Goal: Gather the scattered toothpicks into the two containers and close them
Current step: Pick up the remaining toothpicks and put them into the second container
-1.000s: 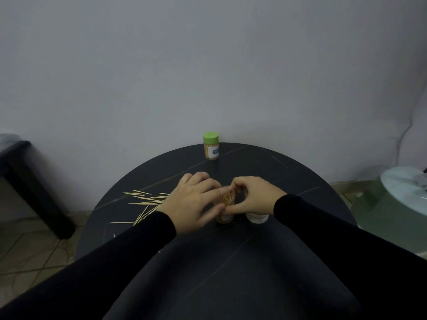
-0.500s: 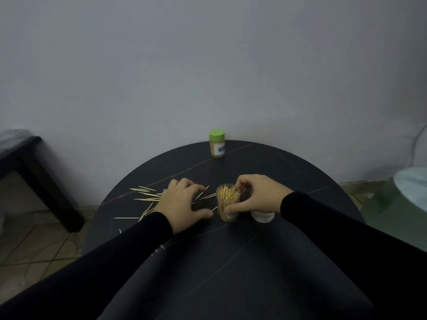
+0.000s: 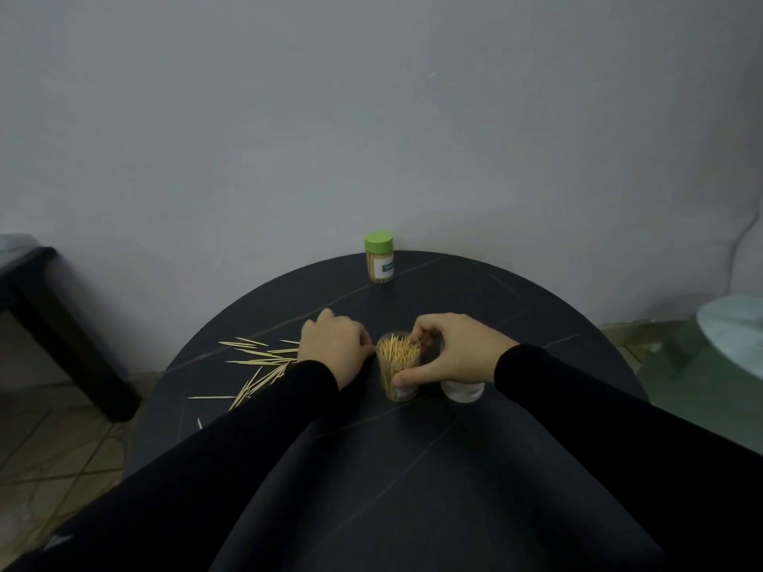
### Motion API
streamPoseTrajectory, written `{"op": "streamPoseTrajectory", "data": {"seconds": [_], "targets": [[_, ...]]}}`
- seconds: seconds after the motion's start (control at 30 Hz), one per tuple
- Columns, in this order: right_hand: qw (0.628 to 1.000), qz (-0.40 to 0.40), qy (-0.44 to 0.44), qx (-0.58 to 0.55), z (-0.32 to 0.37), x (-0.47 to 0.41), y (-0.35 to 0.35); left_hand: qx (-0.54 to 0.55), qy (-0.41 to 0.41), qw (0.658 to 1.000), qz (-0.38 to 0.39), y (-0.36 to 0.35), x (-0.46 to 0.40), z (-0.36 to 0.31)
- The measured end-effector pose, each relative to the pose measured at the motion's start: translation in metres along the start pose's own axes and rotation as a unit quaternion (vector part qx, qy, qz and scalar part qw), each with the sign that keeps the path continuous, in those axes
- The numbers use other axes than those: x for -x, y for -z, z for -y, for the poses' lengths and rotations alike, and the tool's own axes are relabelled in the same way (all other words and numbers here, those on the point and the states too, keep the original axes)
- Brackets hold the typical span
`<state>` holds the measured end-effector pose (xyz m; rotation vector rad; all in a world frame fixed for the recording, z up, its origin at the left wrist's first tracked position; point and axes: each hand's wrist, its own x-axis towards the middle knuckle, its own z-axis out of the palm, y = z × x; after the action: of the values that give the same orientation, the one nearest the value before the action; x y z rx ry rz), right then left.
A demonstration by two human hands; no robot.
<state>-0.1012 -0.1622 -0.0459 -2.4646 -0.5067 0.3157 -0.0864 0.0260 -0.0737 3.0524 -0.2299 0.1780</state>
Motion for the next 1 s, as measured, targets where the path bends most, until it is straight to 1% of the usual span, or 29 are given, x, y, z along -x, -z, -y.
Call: {"op": "streamPoseTrajectory", "data": {"seconds": [0.13,0.23,0.3,0.47,0.57,0.67,0.7,0.73,0.8,0.83,0.87,0.9,0.93,1.0], "targets": [[1.0,0.003,0.002,-0.002,0.001,0.001,0.0,-0.096,-0.037,0.994,0.049,-0.004,-0.002,-0.008],[1.0,-0.001,0.004,0.007,0.002,0.002,0.001,-0.146,-0.049,0.987,0.048,-0.008,0.002,-0.012],[1.0,-0.005,0.006,0.013,0.003,0.003,0.001,-0.147,-0.058,0.987,0.034,-0.008,0.004,-0.011],[1.0,-0.005,0.003,0.016,0.004,0.003,0.001,-0.081,-0.092,0.992,0.024,-0.002,0.002,-0.005],[1.0,0.0,0.0,0.013,0.003,0.003,0.0,-0.091,-0.089,0.99,0.055,0.0,0.004,-0.004],[1.0,0.001,0.001,0.011,0.004,0.003,0.0,-0.116,-0.065,0.987,0.087,0.002,0.01,-0.003],[1.0,0.001,0.001,0.008,0.004,0.003,0.0,-0.098,-0.049,0.99,0.084,0.002,0.011,-0.001],[1.0,0.003,0.001,0.006,0.004,0.003,0.0,-0.056,-0.028,0.995,0.071,0.004,0.011,0.001],[1.0,0.004,0.001,0.003,0.004,0.003,0.0,0.068,0.021,0.997,0.014,0.01,0.009,0.005],[1.0,0.004,0.001,0.002,0.004,0.003,0.0,0.139,0.04,0.989,-0.023,0.014,0.008,0.007],[1.0,0.003,0.002,0.002,0.003,0.003,0.0,0.212,0.049,0.975,-0.052,0.016,0.007,0.008],[1.0,0.002,0.002,0.003,0.003,0.002,0.0,0.291,0.047,0.953,-0.074,0.02,0.008,0.008],[1.0,0.003,0.003,0.002,0.003,0.002,0.0,0.371,0.037,0.924,-0.089,0.025,0.01,0.006],[1.0,0.002,0.004,0.003,0.003,0.001,0.0,0.509,0.012,0.856,-0.091,0.033,0.02,-0.003]]}}
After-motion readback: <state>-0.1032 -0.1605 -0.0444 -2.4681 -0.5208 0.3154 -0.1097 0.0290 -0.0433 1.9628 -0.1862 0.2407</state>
